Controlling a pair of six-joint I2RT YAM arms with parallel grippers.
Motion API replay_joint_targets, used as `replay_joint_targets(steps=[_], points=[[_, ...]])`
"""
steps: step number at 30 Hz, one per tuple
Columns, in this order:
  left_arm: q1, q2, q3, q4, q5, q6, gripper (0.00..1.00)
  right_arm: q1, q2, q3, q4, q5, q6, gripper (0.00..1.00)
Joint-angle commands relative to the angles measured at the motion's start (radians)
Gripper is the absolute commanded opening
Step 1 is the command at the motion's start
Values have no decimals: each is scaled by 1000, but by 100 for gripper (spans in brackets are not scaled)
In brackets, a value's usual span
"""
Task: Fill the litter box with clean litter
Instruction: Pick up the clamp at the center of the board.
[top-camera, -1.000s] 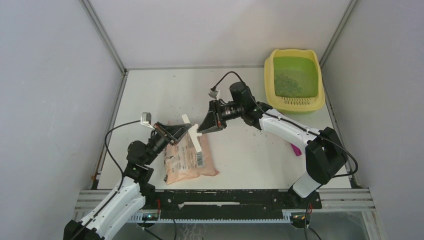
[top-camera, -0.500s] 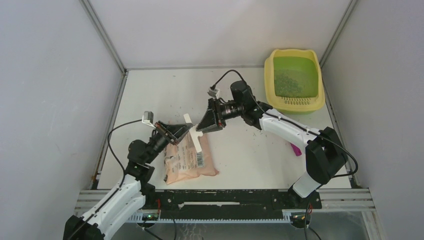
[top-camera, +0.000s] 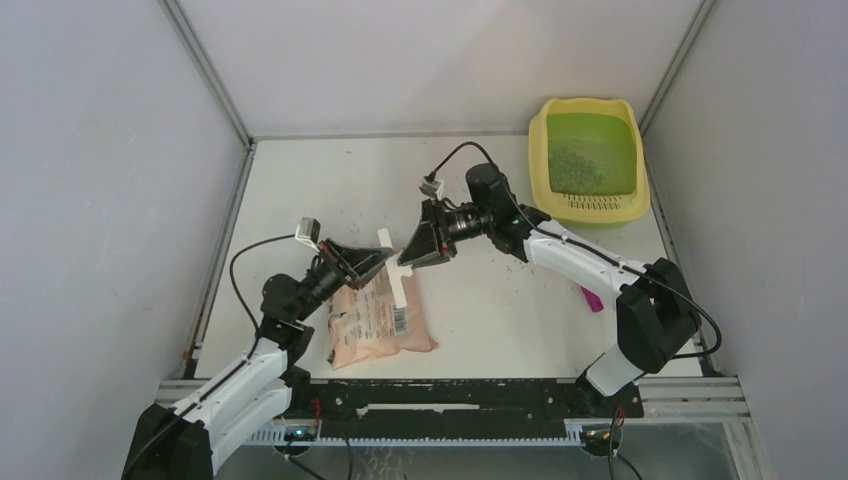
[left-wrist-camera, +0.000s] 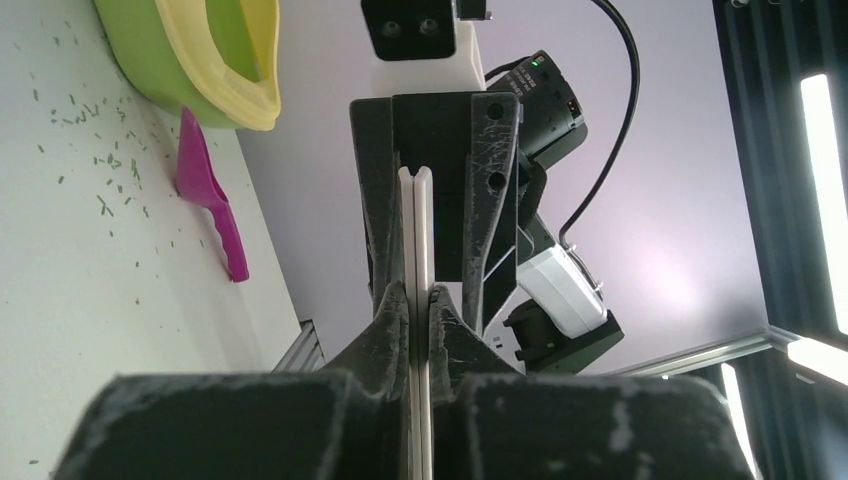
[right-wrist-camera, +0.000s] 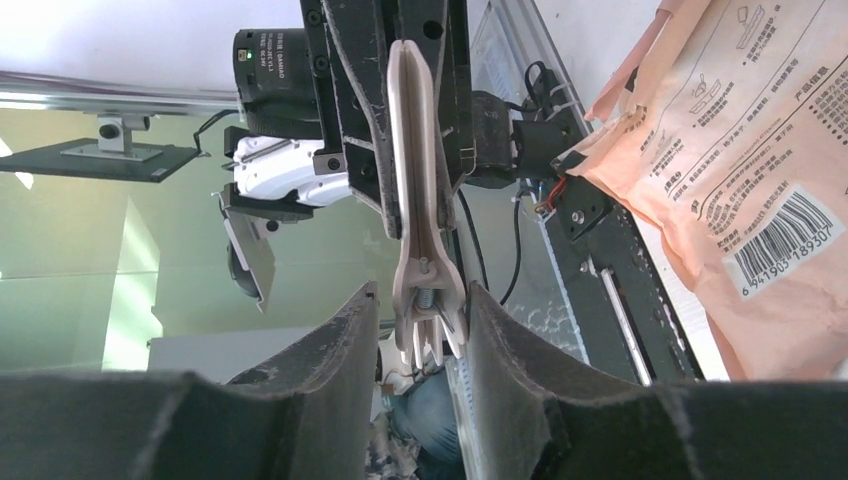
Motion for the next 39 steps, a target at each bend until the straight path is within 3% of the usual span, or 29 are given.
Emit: replay_joint_targets(steps=[1, 2, 5, 7, 8, 9, 10, 19, 21, 23, 25, 27, 29, 31, 35, 39], points=[[6, 5, 53, 46, 24, -7, 0, -7, -57, -3, 51, -19, 4, 42], [6, 4, 51, 46, 23, -6, 0, -7, -58, -4, 49, -18, 2, 41], [8, -1, 41, 41, 12, -5, 3, -7, -57, -4, 34, -13, -8, 24], [11, -10, 40, 21, 9, 6, 27, -14, -65, -3, -16, 13, -30, 0], [11, -18, 41, 5, 9, 11, 47, -20, -70, -3, -34, 24, -42, 0], [11, -28, 46, -14, 9, 21, 59, -25, -70, -3, -40, 27, -47, 0], [11, -35, 54, -31, 15, 35, 61, -31, -71, -4, -37, 24, -46, 0], [56, -75, 93, -108, 56, 64, 55, -63, -69, -3, 7, 22, -16, 0], [130, -148, 128, -349, 77, 123, 52, -74, -83, -4, -27, 33, -40, 0], [215, -218, 212, -699, 59, 271, 47, -85, -97, -1, -74, 42, -77, 0], [286, -252, 315, -1013, 0, 444, 42, -93, -107, 4, -118, 47, -109, 0], [341, -238, 411, -1279, -123, 578, 30, -98, -115, 4, -140, 47, -124, 0], [371, -206, 438, -1402, -179, 611, 12, -100, -117, 2, -139, 41, -126, 0], [389, -175, 418, -1447, -210, 607, 5, -99, -121, 3, -136, 35, -130, 0], [428, -99, 332, -1463, -263, 605, 9, -100, -127, 3, -144, 22, -146, 0], [491, -76, 237, -1395, -250, 630, 28, -103, -129, 4, -160, 8, -166, 0]])
